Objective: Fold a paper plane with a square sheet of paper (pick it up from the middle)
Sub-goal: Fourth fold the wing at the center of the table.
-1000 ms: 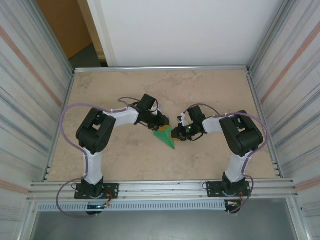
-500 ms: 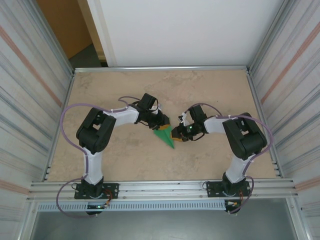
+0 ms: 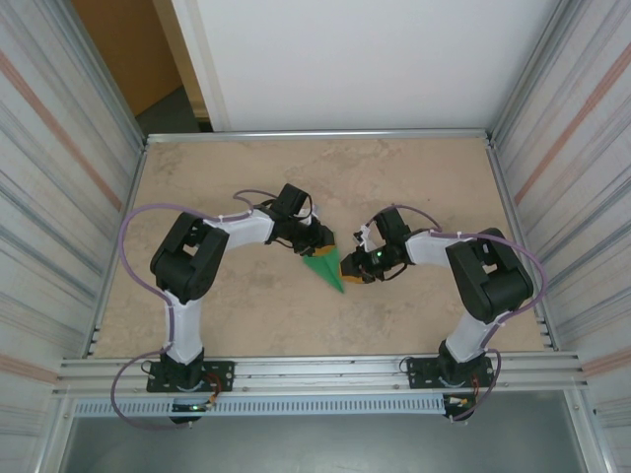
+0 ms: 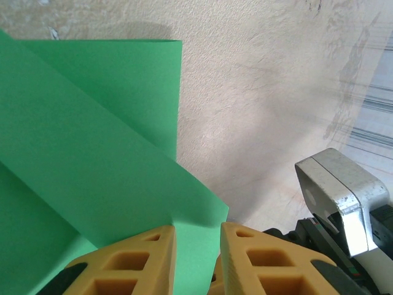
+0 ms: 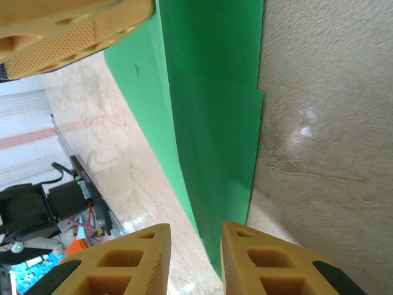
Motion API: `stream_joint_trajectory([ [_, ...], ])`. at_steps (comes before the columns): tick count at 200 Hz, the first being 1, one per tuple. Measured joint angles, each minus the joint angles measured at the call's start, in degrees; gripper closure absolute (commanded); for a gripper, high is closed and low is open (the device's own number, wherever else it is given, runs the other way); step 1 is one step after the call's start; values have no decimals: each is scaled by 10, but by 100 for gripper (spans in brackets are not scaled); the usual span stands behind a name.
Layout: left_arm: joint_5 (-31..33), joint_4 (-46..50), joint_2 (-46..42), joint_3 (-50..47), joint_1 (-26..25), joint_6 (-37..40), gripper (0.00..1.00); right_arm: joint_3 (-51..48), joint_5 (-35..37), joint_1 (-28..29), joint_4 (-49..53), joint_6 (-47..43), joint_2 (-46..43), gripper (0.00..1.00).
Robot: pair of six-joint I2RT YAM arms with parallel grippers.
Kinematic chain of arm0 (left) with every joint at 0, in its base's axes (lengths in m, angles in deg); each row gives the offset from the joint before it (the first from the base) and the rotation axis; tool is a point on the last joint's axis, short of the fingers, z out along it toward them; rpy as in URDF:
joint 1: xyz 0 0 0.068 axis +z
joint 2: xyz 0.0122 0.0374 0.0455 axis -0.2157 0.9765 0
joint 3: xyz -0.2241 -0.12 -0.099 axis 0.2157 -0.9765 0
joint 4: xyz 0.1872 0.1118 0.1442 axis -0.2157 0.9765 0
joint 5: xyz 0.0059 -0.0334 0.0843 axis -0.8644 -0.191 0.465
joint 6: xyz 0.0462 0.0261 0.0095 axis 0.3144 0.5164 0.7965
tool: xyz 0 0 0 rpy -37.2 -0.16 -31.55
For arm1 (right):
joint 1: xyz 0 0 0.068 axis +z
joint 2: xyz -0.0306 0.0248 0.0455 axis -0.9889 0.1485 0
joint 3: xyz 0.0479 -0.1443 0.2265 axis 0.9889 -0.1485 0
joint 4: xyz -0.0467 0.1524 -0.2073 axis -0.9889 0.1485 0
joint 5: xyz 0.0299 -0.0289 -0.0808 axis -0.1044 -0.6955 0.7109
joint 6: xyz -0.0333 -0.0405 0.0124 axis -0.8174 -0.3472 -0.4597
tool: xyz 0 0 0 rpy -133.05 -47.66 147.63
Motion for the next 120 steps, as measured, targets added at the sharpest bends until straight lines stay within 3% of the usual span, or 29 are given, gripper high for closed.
stream_joint_trajectory([
  [120, 0, 1, 10, 0, 0, 0, 75, 0, -1, 8, 0, -14, 35, 86],
])
